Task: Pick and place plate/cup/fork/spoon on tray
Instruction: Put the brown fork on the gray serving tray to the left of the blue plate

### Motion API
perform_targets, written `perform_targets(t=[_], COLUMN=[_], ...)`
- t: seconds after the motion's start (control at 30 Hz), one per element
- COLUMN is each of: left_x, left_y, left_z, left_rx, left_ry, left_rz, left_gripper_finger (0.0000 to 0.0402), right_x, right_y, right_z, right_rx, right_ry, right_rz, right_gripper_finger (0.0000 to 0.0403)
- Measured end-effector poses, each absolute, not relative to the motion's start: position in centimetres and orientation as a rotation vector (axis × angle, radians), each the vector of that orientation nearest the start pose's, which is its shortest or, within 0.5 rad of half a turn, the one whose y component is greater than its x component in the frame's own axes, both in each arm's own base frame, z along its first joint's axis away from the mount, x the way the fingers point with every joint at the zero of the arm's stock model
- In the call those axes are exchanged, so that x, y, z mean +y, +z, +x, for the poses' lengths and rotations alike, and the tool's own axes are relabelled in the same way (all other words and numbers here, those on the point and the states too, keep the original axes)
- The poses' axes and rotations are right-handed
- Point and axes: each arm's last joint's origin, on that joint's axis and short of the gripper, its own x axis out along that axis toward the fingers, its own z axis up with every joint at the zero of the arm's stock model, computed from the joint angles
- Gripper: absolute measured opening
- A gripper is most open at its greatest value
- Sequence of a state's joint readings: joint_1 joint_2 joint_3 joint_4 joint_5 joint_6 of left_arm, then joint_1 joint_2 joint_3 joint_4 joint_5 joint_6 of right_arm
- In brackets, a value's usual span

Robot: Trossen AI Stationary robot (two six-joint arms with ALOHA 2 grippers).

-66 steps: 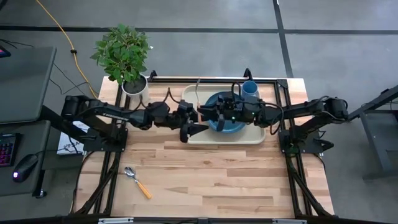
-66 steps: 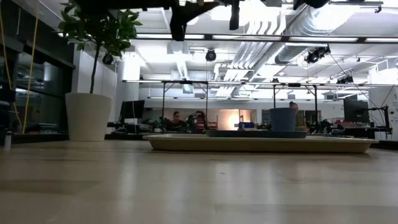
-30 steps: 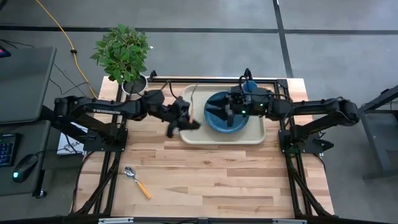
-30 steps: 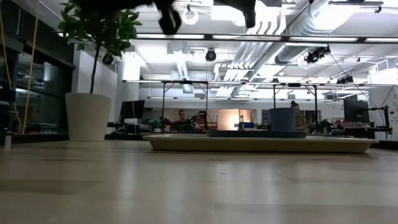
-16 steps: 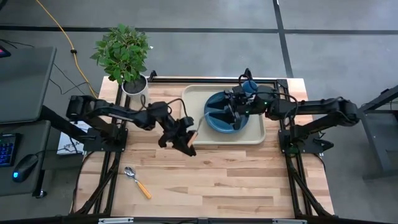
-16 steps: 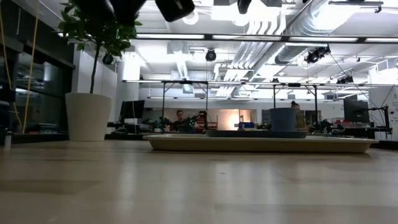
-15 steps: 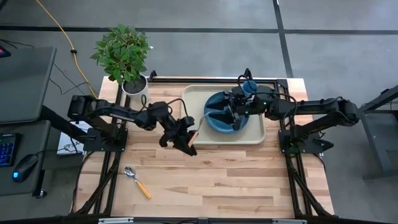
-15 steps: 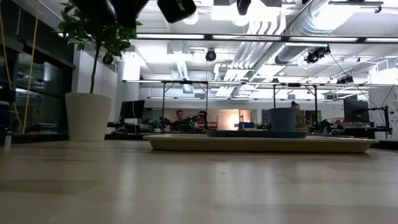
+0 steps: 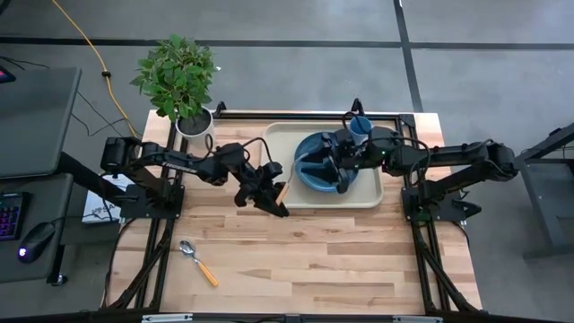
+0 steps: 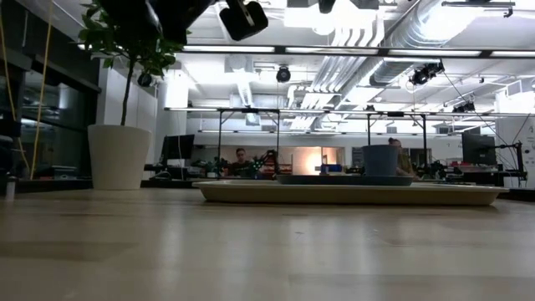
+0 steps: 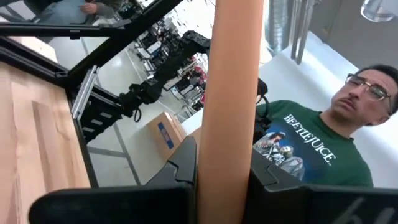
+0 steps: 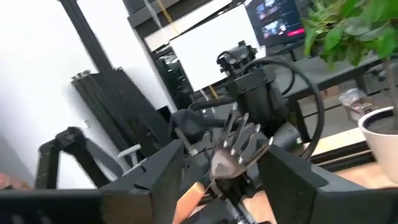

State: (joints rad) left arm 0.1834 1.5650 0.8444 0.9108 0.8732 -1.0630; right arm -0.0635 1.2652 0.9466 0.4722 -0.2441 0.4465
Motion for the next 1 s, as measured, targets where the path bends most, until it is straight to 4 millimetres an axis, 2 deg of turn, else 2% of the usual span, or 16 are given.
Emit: perform_targets(t=[0.17, 0.5, 0.73, 0.83, 0.9, 1.0], left_x=[3.5, 3.5, 3.5, 3.5, 3.8, 4.6], left_y=[26.7, 26.4, 26.4, 26.5, 26.4, 26.3], left_z=[32.6, 32.7, 32.7, 32.7, 32.7, 32.7], left_rx=[0.221, 0.235, 0.231, 0.231, 0.23, 0.22], left_ry=[-0.705, -0.688, -0.685, -0.679, -0.652, -0.606], left_rz=[-0.929, -0.929, -0.927, -0.939, -0.965, -0.999], left_gripper_finger=[0.0035, 0.0035, 0.0035, 0.0038, 0.0065, 0.0128], right_x=[-1.2, -1.2, -1.1, -1.1, -1.1, -1.3], right_y=[35.0, 35.0, 35.0, 35.0, 35.2, 35.7], right_z=[28.7, 28.7, 28.7, 28.6, 28.3, 27.3], right_rx=[-0.115, -0.112, -0.11, -0.109, -0.109, -0.083], right_ry=[0.186, 0.199, 0.206, 0.205, 0.203, 0.189], right_rz=[0.428, 0.412, 0.382, 0.378, 0.386, 0.39], right_gripper_finger=[0.0143, 0.0086, 0.0015, 0.0009, 0.0006, 0.0001])
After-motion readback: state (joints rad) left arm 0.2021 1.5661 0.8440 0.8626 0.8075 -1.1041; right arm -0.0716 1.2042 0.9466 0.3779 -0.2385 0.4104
